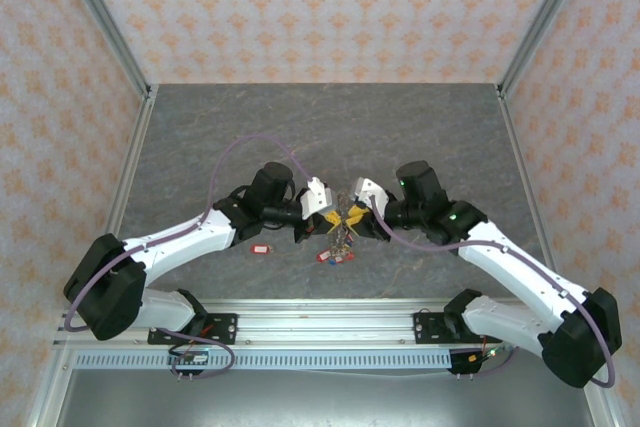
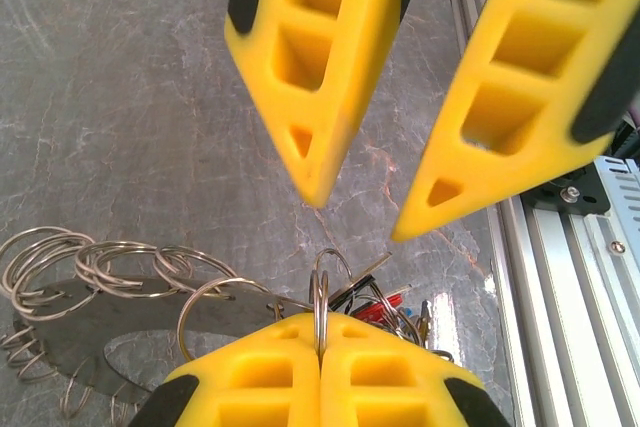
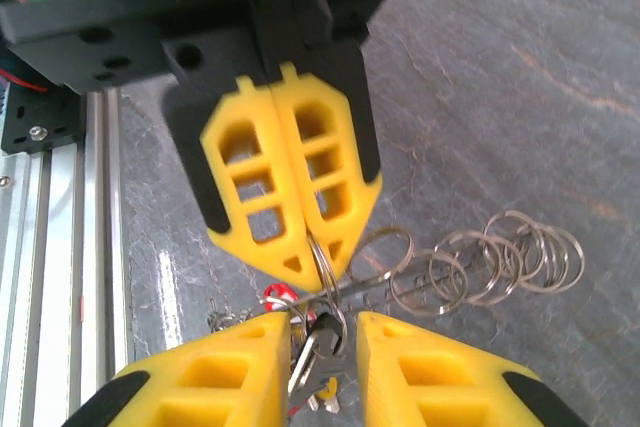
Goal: Put the keys on the keyring
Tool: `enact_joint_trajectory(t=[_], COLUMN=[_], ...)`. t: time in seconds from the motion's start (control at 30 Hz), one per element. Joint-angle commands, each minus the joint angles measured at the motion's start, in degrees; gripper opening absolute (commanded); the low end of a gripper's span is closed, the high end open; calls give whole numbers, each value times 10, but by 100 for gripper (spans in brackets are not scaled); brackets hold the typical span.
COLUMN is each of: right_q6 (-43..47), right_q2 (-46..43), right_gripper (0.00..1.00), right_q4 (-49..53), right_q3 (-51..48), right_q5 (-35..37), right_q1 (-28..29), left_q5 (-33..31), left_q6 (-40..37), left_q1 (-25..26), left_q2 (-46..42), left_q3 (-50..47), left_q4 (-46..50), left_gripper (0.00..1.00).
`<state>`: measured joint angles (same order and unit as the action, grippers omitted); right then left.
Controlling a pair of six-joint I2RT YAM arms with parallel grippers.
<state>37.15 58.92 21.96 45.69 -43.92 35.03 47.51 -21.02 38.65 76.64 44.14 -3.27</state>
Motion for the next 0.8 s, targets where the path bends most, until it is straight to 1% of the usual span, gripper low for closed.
enact_joint_trajectory(t=[0.0, 0.2, 0.37, 0.53, 0.67, 0.73, 0.77], right_q6=[51, 67, 66, 59, 57, 56, 55], right_q2=[18, 48, 51, 55, 59, 60, 59], right_gripper=[23, 22, 23, 22, 14, 12, 10], right_q4=[11, 1, -10, -13, -13, -10, -10], right_q3=[22, 28, 21, 19, 19, 21, 21], right_q5=[-40, -40, -24, -26, -30, -32, -31], right_q1=[-2, -2, -2, -2, -2, -2, -2], left_q5=[13, 13, 16, 19, 20, 19, 19], left_q6=[-8, -9, -12, -12, -13, -11, -11], left_q1=[5, 5, 5, 5, 5, 5, 5], left_q2=[-14, -17, -15, -13, -13, -14, -14], left_q3=[15, 17, 19, 18, 20, 21, 20], left_q4=[-23, -21, -15, -18, -18, -18, -19], left_gripper=[0, 0, 0, 0, 0, 0, 0])
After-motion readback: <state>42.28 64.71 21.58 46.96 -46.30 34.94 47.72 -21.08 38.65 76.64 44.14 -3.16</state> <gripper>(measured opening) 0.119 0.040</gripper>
